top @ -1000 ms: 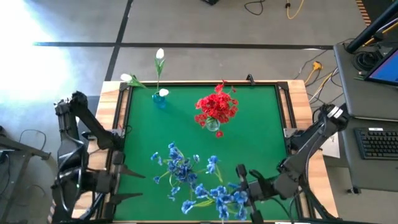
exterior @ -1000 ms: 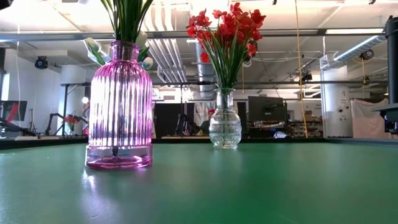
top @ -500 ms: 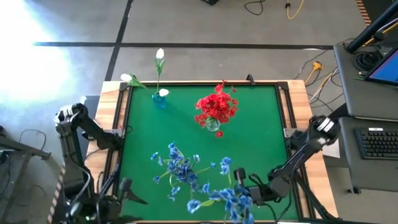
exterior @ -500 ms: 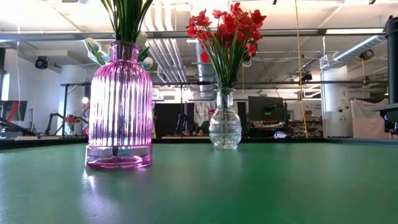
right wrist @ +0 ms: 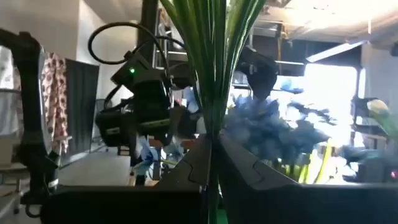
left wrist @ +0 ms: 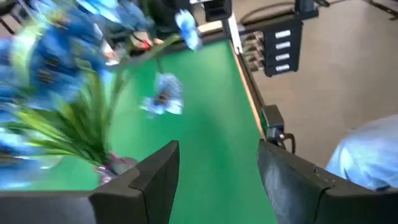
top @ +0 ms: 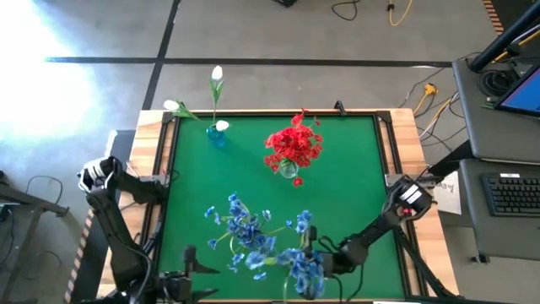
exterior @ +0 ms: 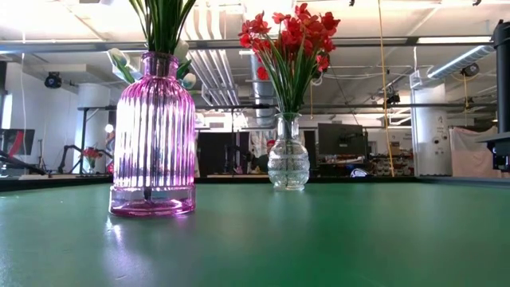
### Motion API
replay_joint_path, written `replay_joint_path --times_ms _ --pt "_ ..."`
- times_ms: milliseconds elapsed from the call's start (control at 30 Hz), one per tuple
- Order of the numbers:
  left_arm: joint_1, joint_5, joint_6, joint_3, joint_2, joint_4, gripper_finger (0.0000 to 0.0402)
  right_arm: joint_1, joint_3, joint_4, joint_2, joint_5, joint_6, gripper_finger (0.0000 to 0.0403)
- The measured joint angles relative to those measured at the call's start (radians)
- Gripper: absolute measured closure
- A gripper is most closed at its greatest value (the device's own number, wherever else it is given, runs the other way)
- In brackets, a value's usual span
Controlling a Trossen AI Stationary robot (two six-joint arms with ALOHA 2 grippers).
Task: Sort flowers into vase by color
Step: Put the blue flowers into the violet vase
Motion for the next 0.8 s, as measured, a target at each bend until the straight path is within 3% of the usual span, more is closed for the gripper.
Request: replay_joint_path --times_ms 233,567,800 --pt "0.024 0.02 -0.03 0.0 0.067 0.02 0.0228 -0.033 0.04 0.004 0.017 -0.126 -0.048 0.039" --pt "0.135 0.007 -0.041 -0.009 0.144 -0.033 0.0272 -0.113 0.056 -0.002 0.031 -0.139 -0.098 0.039" --pt "0.175 -0.015 -0.096 -0.118 0.102 -0.044 0.0296 -0.144 0.055 0.0 0.032 -0.146 -0.108 0.039"
